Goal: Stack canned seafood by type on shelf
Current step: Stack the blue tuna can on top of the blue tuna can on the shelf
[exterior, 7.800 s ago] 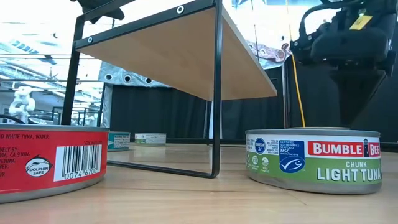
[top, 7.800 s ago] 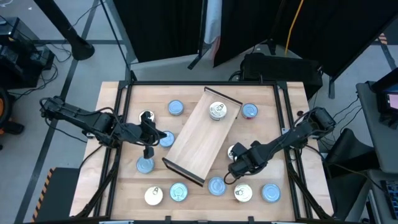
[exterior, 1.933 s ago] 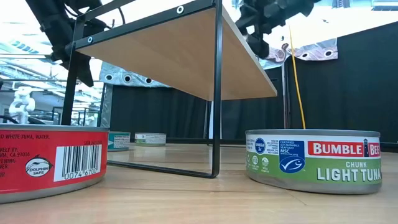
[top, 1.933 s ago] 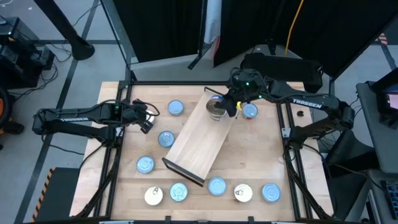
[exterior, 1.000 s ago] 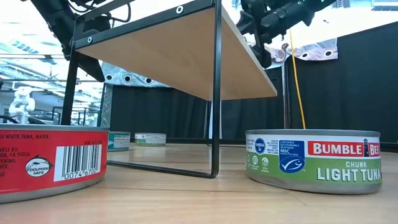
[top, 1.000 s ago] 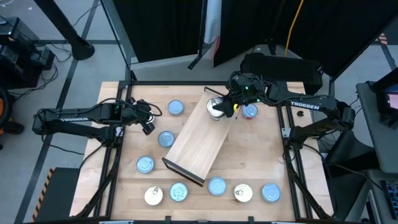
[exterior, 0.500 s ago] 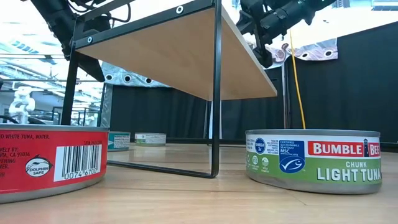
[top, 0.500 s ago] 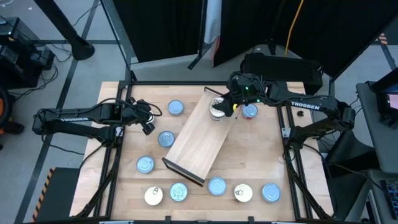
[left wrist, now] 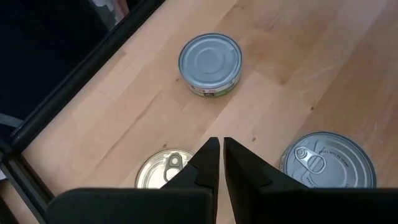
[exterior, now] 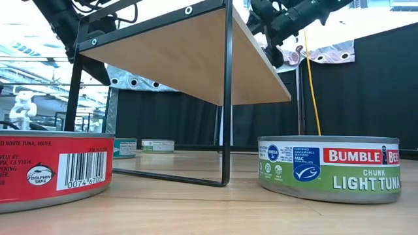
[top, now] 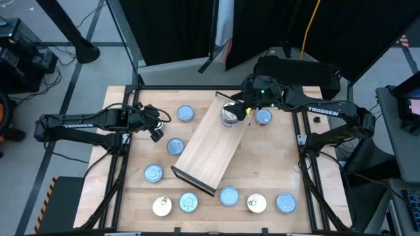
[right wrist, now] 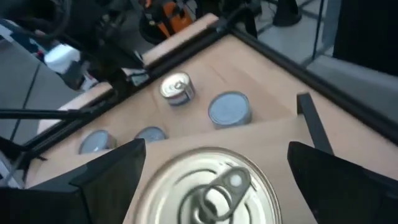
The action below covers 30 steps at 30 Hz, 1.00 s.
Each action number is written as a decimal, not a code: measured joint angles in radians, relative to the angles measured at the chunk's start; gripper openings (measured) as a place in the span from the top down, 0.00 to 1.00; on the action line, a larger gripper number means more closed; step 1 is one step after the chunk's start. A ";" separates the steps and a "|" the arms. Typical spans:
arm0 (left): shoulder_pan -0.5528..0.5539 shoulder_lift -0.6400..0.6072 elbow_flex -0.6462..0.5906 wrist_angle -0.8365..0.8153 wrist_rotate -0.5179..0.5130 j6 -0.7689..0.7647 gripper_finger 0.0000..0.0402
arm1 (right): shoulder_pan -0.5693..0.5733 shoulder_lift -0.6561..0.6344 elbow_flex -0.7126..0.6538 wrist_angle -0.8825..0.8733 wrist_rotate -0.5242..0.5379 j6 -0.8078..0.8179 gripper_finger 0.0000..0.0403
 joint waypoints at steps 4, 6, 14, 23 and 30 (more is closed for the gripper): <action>0.000 0.000 -0.004 -0.011 0.024 -0.022 0.93 | 0.034 -0.070 0.071 -0.116 0.014 -0.027 0.04; 0.000 0.000 -0.013 -0.058 0.133 -0.044 0.94 | 0.080 -0.119 0.113 -0.241 0.068 -0.022 0.04; 0.002 0.021 -0.014 -0.194 0.260 -0.136 0.99 | 0.508 -0.285 0.047 -0.329 0.559 0.026 0.06; 0.073 0.163 -0.014 -0.270 0.314 -0.358 1.00 | 0.700 -0.249 -0.099 -0.130 0.793 -0.050 0.06; 0.080 0.268 -0.014 -0.258 0.233 -0.469 1.00 | 0.693 -0.224 -0.111 -0.056 0.784 -0.156 0.06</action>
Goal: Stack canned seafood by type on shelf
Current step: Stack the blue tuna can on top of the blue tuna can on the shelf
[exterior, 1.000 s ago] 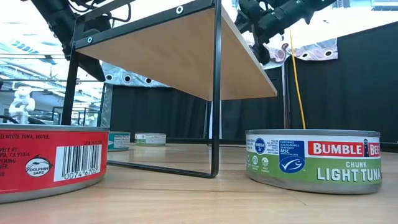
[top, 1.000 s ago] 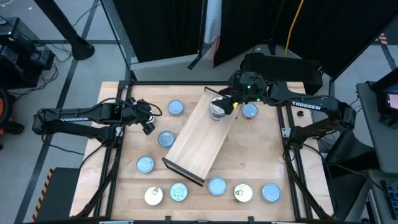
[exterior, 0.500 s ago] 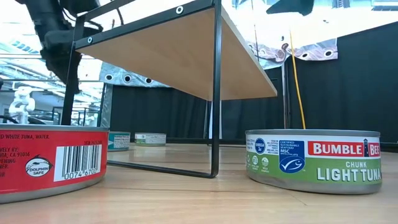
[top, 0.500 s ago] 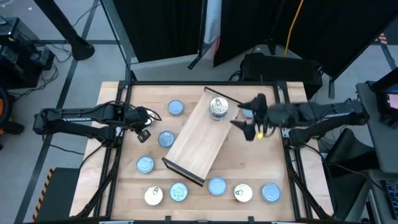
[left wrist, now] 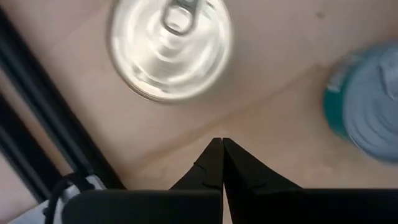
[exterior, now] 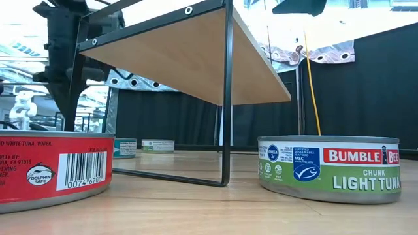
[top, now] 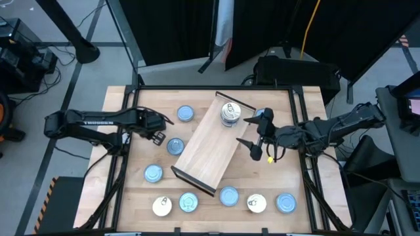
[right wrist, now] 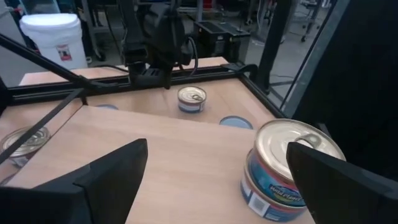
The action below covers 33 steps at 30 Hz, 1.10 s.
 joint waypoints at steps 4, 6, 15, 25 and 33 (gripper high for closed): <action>0.007 0.036 0.000 0.005 -0.055 -0.029 1.00 | 0.000 -0.006 0.000 0.000 -0.006 -0.027 0.06; 0.008 0.051 0.000 0.006 -0.058 -0.053 1.00 | 0.000 -0.008 0.000 -0.001 -0.007 -0.036 0.06; 0.008 0.119 -0.001 0.067 -0.116 -0.082 1.00 | 0.031 -0.010 0.000 -0.056 -0.008 -0.025 0.06; 0.008 0.183 -0.001 0.074 -0.119 -0.101 1.00 | 0.034 -0.010 0.000 -0.055 -0.007 -0.019 0.06; 0.008 0.188 -0.001 0.073 -0.144 -0.101 1.00 | 0.034 -0.010 0.000 -0.055 -0.006 0.001 0.06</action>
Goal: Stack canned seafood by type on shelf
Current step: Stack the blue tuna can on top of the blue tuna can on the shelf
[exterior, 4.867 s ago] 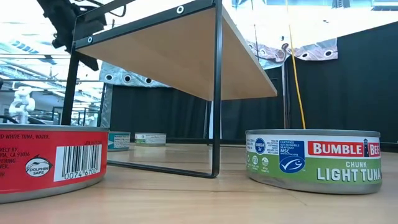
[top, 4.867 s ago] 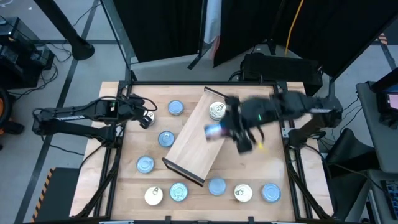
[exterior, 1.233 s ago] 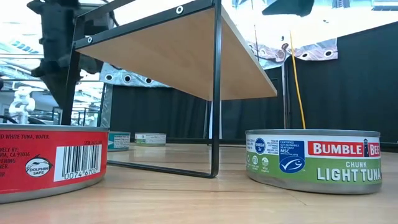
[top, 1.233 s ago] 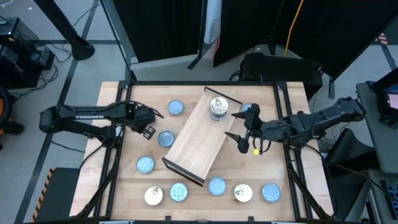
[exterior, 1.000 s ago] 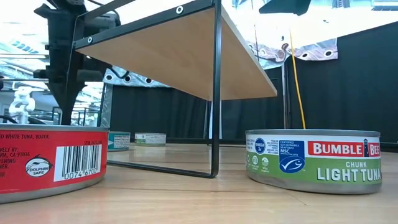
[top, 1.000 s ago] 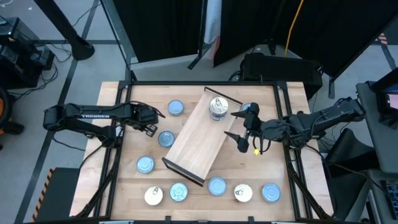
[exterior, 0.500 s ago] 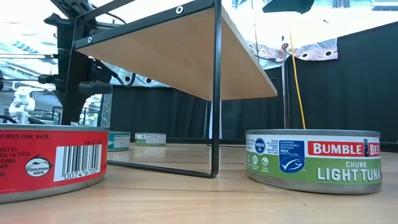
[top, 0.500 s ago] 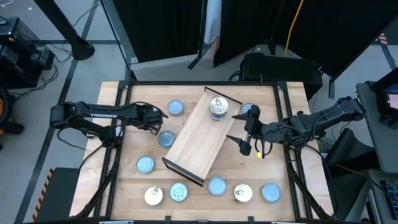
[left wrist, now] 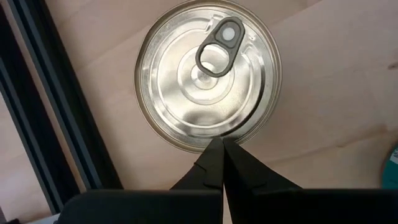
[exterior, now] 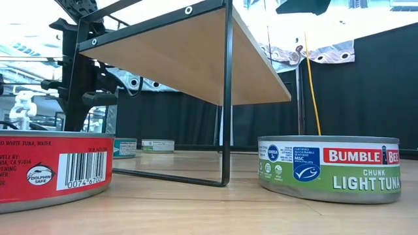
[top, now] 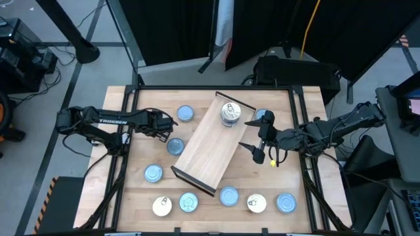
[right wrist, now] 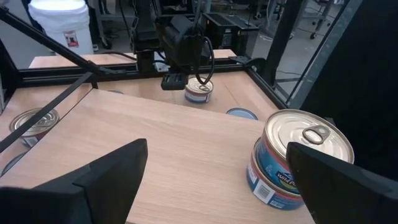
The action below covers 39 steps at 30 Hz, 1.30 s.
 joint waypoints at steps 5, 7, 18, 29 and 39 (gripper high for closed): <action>0.000 0.000 -0.010 0.005 0.000 -0.007 1.00 | 0.000 0.000 0.000 0.000 0.000 0.000 0.06; 0.000 -0.001 -0.025 0.004 -0.007 -0.020 1.00 | 0.000 0.000 0.000 0.000 0.000 0.000 0.06; -0.024 -0.004 -0.087 0.085 0.004 -0.065 1.00 | 0.000 0.000 0.000 -0.003 0.000 -0.001 0.06; -0.104 -0.013 -0.085 0.107 0.009 -0.107 1.00 | 0.000 0.000 0.000 -0.009 0.000 -0.003 0.06; -0.203 -0.133 0.146 -0.171 -0.126 0.013 0.98 | 0.000 0.000 0.000 -0.026 0.000 -0.010 0.06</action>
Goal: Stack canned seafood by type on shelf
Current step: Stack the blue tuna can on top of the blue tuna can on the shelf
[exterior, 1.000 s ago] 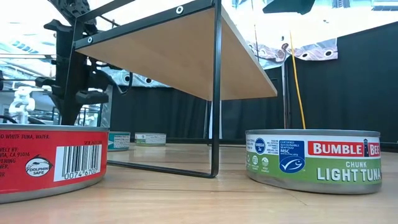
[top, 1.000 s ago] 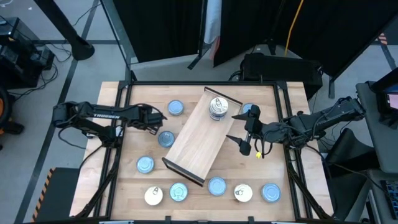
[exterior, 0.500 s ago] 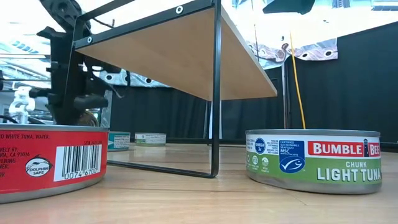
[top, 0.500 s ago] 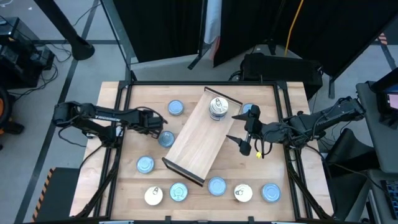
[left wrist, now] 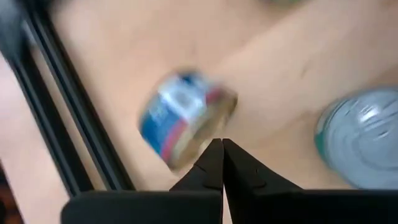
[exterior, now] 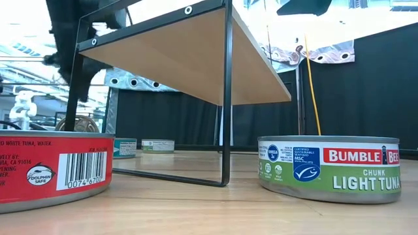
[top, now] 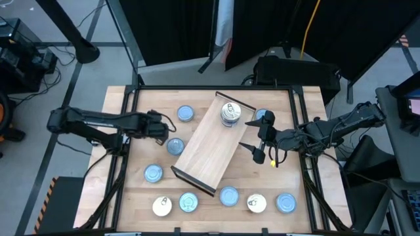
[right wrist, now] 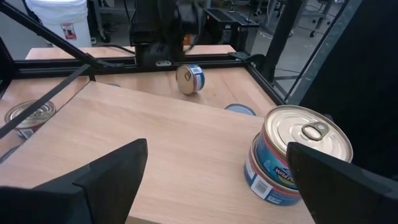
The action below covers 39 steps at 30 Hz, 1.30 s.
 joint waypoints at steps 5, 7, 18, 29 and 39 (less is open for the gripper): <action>0.062 -0.057 0.034 -0.010 0.087 0.201 0.81 | 0.000 0.000 0.000 -0.006 0.000 -0.025 0.06; 0.096 -0.065 0.030 -0.022 0.143 0.272 0.69 | 0.000 0.000 0.000 -0.005 0.000 -0.028 0.06; 0.227 -0.064 0.024 -0.007 0.189 0.521 0.12 | 0.000 0.000 0.000 -0.004 -0.100 0.004 0.06; 0.281 -0.064 -0.090 0.087 0.107 0.671 0.05 | 0.000 0.000 0.000 0.003 -0.105 0.010 0.06; 0.387 0.006 -0.102 0.159 0.148 0.772 0.05 | 0.000 0.000 0.000 0.003 -0.105 0.010 0.06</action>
